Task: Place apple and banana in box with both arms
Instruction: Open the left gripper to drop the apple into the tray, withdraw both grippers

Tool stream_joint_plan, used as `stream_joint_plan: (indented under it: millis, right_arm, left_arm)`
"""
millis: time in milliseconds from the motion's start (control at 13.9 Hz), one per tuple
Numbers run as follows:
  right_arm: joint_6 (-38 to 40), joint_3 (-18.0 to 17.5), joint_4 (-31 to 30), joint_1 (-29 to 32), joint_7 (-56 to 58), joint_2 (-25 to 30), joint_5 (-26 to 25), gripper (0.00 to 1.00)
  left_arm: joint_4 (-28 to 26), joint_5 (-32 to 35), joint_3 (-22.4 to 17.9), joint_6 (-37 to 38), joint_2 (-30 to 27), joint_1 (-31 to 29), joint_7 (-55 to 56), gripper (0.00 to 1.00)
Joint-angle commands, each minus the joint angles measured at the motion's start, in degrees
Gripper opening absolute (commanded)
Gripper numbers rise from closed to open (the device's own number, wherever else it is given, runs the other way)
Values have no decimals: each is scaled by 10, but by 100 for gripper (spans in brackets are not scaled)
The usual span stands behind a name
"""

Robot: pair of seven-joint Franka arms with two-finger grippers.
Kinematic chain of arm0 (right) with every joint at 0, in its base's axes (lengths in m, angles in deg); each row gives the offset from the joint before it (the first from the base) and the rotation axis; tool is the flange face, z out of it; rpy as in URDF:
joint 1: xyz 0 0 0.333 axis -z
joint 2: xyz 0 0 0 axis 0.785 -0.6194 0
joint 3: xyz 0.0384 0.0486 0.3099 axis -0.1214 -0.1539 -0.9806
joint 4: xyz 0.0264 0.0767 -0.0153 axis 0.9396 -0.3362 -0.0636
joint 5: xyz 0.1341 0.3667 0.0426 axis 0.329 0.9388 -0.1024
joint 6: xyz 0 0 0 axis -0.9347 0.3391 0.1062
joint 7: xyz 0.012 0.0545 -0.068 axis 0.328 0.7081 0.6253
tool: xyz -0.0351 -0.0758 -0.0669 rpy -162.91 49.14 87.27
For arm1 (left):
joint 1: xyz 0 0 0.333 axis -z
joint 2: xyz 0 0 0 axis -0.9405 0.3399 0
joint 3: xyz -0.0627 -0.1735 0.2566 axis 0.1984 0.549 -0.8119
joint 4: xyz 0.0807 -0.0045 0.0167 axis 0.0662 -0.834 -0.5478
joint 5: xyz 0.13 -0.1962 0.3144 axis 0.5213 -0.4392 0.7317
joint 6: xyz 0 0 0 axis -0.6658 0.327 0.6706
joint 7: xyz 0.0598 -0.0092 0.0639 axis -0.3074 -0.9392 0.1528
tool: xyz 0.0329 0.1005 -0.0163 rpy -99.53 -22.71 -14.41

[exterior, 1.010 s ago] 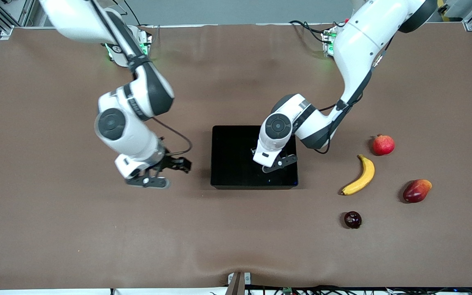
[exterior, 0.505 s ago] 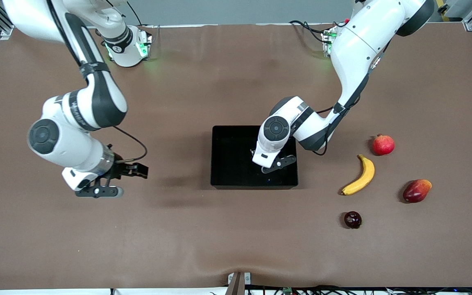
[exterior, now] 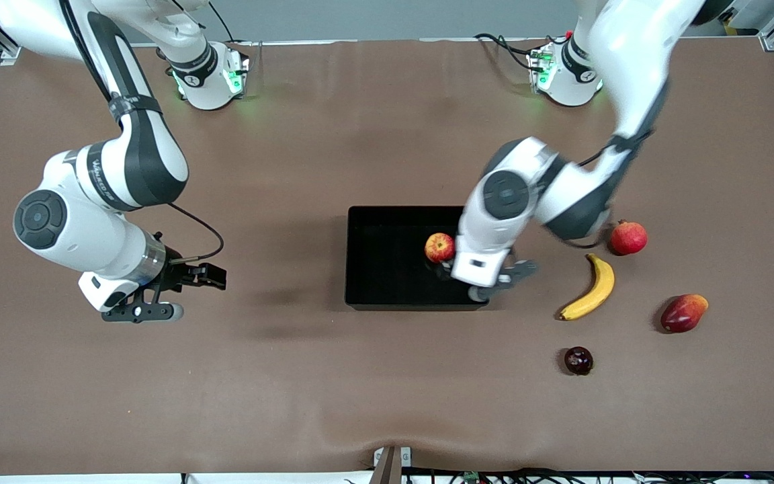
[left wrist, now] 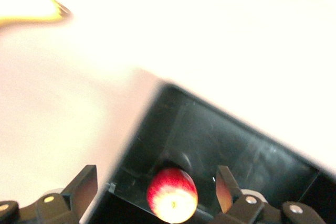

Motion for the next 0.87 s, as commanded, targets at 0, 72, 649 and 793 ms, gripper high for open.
stream_joint_plan:
  millis: [0, 72, 649, 793]
  right_arm:
    - [23, -6, -18, 14, 6, 35, 3, 100]
    - [24, -6, -18, 22, 7, 38, 2, 100]
    - [93, -6, -34, 75, 77, 116, 0, 100]
    - [113, -6, -34, 96, 105, 136, 0, 100]
  left_arm:
    - [-11, 9, 3, 54, -68, -54, 2, 100]
    - [-10, 5, 4, 64, -81, -71, -6, 100]
    - [14, 8, 2, 160, -154, -149, -99, 100]
    - [18, 5, 3, 167, -167, -171, -150, 100]
